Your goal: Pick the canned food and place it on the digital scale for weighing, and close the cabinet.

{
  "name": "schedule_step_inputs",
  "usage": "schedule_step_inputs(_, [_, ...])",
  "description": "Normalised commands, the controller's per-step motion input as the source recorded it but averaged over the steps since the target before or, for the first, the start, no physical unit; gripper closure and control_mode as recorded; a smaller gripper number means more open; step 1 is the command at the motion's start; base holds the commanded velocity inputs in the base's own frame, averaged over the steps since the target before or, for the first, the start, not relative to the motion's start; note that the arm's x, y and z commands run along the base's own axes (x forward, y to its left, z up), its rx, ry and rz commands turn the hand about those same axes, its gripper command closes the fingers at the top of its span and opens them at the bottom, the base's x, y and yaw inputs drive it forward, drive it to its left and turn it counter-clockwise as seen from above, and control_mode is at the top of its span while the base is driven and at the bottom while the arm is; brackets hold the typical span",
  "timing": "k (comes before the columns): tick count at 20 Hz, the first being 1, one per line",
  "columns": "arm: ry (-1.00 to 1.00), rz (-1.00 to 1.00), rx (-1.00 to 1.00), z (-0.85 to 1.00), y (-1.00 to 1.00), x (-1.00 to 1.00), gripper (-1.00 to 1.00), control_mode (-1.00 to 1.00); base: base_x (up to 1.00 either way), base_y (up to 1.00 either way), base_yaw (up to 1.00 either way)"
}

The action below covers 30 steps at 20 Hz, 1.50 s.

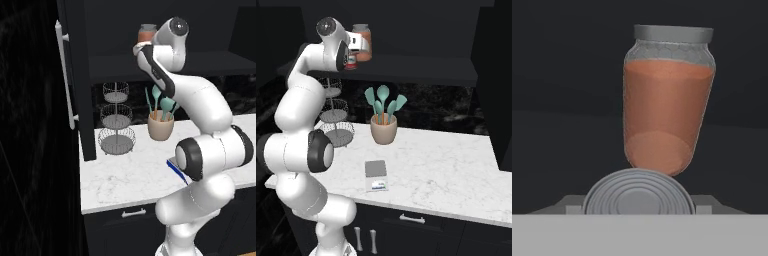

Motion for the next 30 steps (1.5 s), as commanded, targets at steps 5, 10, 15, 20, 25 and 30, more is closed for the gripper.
schedule_step_inputs(5, [-0.18,0.16,0.00,-0.06,0.03,-0.96,1.00,-1.00,0.00,0.00,0.00])
schedule_step_inputs(10, [-0.07,0.18,0.00,0.00,0.00,-1.00,1.00,-1.00,0.00,0.00,0.00])
schedule_step_inputs(15, [0.00,0.22,0.00,0.00,-0.13,-1.00,1.00,-1.00,0.00,0.00,0.00])
schedule_step_inputs(20, [0.00,0.26,0.00,0.00,-0.20,-1.00,1.00,-1.00,0.00,0.00,0.00])
schedule_step_inputs(25, [0.00,0.32,0.00,-0.08,-0.34,-1.00,1.00,-1.00,0.00,0.00,0.00])
schedule_step_inputs(30, [0.00,0.30,0.00,-0.19,-0.45,-0.86,1.00,-1.00,0.00,0.00,0.00])
